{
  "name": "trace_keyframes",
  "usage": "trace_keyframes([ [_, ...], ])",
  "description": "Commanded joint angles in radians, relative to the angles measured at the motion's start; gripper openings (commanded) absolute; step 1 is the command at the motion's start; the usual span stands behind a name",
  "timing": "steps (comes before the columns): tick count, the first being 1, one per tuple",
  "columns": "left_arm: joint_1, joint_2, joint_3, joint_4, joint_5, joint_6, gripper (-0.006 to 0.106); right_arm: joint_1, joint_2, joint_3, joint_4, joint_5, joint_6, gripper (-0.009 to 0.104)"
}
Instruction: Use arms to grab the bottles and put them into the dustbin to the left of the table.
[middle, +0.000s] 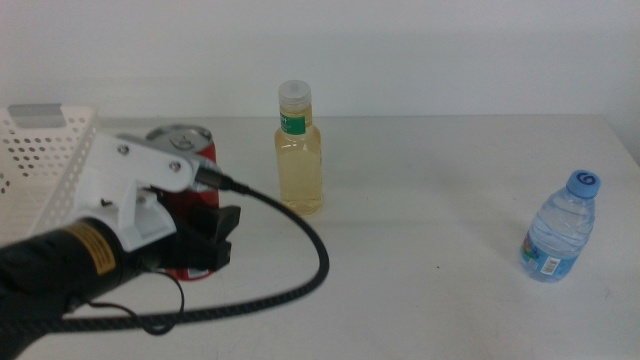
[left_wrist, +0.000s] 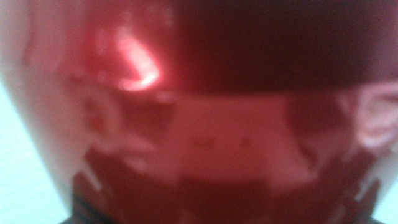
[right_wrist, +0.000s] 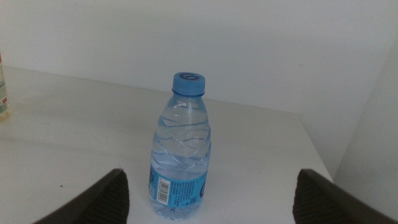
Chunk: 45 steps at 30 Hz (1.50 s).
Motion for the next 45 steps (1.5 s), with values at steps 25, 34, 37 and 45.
trace_keyframes([
  [25, 0.179, 0.033, -0.514, -0.296, 0.769, 0.358, -0.005, -0.009, -0.028, -0.007, -0.007, -0.075, -0.005, 0.07],
  [34, 0.41, 0.048, -0.59, -0.332, 0.934, 0.418, -0.005, -0.009, -0.028, -0.007, -0.007, -0.075, -0.005, 0.07],
  [37, 0.47, 0.094, -0.663, -0.33, 1.065, 0.431, -0.005, -0.009, -0.028, -0.007, -0.007, -0.075, -0.005, 0.07],
  [45, 0.573, 0.256, -0.866, -0.333, 1.262, 0.434, -0.005, -0.009, -0.028, -0.007, -0.007, -0.075, -0.005, 0.07],
])
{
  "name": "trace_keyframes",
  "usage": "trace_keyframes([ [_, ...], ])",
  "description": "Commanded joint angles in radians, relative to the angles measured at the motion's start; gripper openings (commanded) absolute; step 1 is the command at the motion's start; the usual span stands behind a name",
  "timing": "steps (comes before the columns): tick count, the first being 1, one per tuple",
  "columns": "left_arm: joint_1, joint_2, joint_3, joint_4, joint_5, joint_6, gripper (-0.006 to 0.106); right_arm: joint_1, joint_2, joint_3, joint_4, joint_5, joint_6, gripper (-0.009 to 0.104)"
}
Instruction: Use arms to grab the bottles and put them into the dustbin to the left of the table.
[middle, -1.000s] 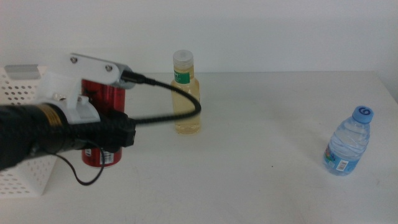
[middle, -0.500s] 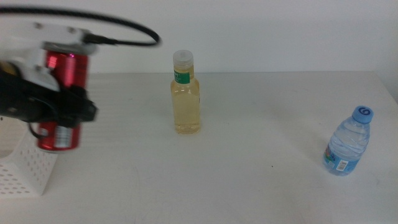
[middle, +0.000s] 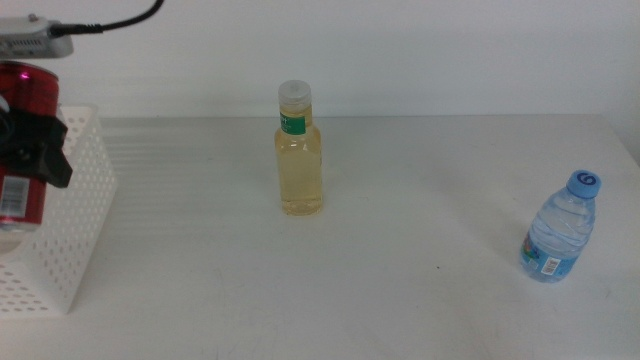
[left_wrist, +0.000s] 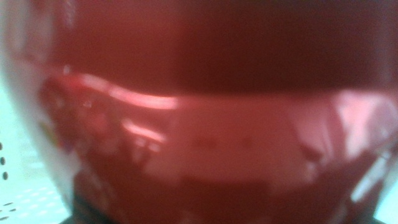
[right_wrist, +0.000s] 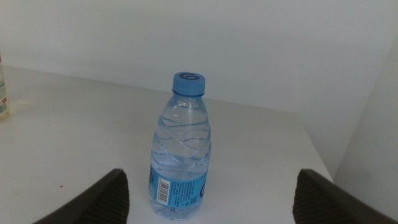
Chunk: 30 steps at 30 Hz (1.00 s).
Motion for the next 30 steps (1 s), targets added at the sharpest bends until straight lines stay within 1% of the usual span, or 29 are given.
trace_keyframes([
  [1, 0.013, 0.012, -0.093, -0.024, 0.004, 0.004, -0.005, -0.009, -0.028, -0.007, -0.007, -0.075, -0.005, 0.07],
  [4, 0.014, 0.063, -0.161, -0.001, 0.044, 0.014, -0.005, -0.009, -0.028, -0.007, -0.007, -0.075, -0.005, 0.07],
  [10, 0.014, 0.16, -0.299, 0.148, 0.104, 0.014, -0.005, -0.009, -0.028, -0.007, -0.007, -0.075, -0.005, 0.07],
  [13, 0.023, 0.205, -0.365, 0.198, 0.127, 0.014, -0.005, -0.009, -0.028, -0.007, -0.007, -0.075, -0.005, 0.07],
  [18, 0.092, 0.26, -0.436, 0.172, 0.139, 0.016, -0.005, -0.009, -0.028, -0.007, -0.007, -0.075, -0.005, 0.07],
  [25, 0.179, 0.329, -0.445, 0.164, 0.138, 0.056, -0.005, -0.009, -0.028, -0.007, -0.007, -0.075, -0.005, 0.07],
  [30, 0.201, 0.389, -0.445, 0.16, 0.139, 0.056, -0.005, -0.009, -0.028, -0.007, -0.007, -0.075, -0.005, 0.07],
])
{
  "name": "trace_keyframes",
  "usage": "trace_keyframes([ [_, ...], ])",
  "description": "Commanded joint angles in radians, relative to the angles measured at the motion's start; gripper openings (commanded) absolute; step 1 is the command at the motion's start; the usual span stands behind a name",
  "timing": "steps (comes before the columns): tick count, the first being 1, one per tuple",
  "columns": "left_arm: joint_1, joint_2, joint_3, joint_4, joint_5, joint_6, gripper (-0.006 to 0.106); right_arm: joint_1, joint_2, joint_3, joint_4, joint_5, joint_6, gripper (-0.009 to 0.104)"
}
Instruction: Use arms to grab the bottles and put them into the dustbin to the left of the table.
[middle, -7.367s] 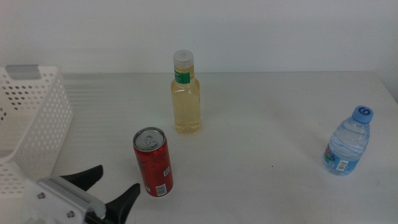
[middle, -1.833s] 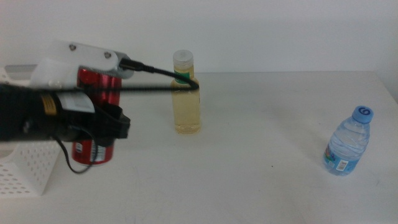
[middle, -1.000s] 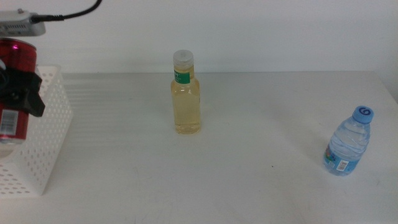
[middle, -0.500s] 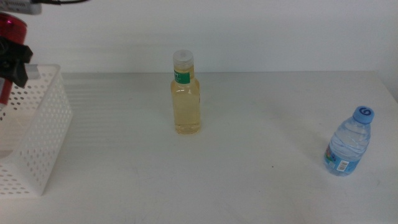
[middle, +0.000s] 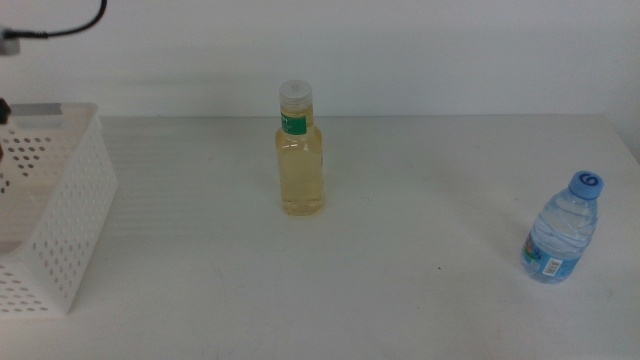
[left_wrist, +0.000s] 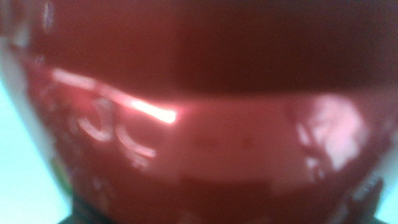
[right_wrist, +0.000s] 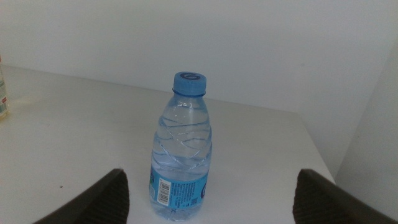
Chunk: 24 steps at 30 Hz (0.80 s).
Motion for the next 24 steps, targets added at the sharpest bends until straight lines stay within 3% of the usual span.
trace_keyframes([
  [1, 0.002, -0.03, -0.037, -0.009, 0.061, 0.001, -0.005, -0.009, -0.028, -0.007, -0.007, -0.075, -0.005, 0.07],
  [15, 0.002, 0.128, -0.037, -0.029, 0.056, 0.0, -0.005, -0.009, -0.028, -0.007, -0.007, -0.075, -0.005, 0.07],
  [24, 0.001, 0.22, -0.037, -0.086, 0.05, 0.0, -0.005, -0.009, -0.028, -0.007, -0.007, -0.075, -0.005, 0.07],
])
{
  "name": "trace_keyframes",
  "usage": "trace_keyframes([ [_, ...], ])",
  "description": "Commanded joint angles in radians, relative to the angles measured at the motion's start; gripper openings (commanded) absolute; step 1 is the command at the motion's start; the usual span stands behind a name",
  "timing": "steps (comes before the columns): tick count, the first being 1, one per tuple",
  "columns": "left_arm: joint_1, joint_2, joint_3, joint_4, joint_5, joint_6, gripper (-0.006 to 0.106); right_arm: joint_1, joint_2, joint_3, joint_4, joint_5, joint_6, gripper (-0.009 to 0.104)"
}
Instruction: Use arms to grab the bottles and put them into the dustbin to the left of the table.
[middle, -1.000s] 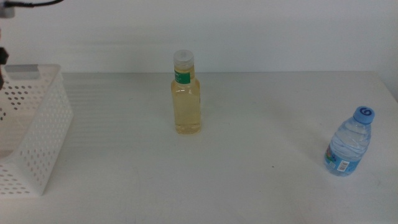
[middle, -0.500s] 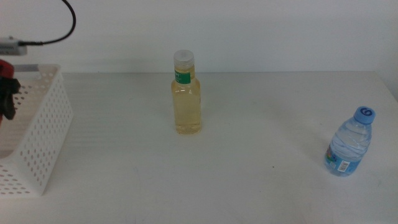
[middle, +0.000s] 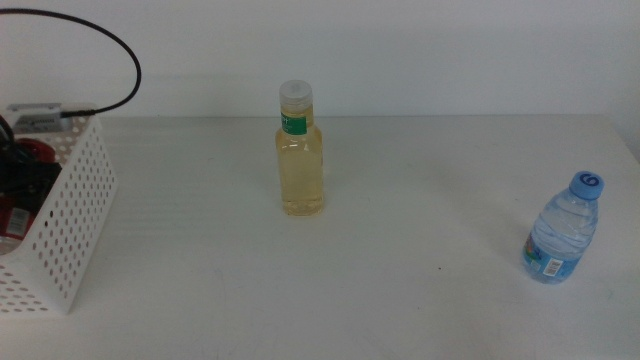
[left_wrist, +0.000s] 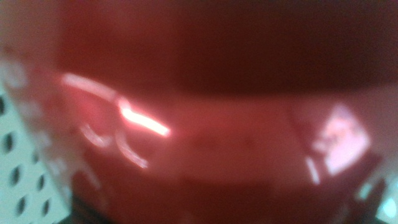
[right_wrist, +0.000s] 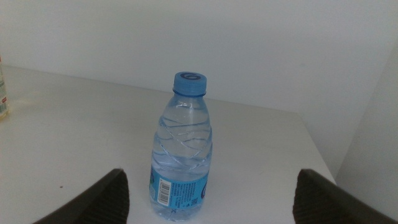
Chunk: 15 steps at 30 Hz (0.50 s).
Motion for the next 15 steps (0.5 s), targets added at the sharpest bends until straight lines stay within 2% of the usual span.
trace_keyframes([
  [1, -0.002, -0.055, -0.037, -0.025, 0.079, -0.005, -0.005, -0.009, -0.028, -0.007, -0.007, -0.075, -0.005, 0.07],
  [5, -0.002, -0.039, -0.035, -0.025, 0.076, -0.006, -0.004, -0.009, -0.028, -0.007, -0.007, -0.075, -0.005, 0.07],
  [8, -0.002, -0.038, -0.034, -0.025, 0.073, -0.006, 0.002, -0.009, -0.028, -0.007, -0.007, -0.075, -0.005, 0.07],
  [9, -0.004, -0.037, -0.034, -0.011, 0.071, -0.005, 0.017, -0.009, -0.028, -0.007, -0.007, -0.075, -0.005, 0.07],
  [10, -0.004, -0.037, -0.034, -0.013, 0.065, -0.006, 0.07, -0.009, -0.028, -0.007, -0.007, -0.075, -0.005, 0.07],
  [15, -0.005, -0.037, -0.046, -0.013, 0.089, -0.043, 0.079, -0.009, -0.028, -0.007, -0.007, -0.075, -0.005, 0.07],
])
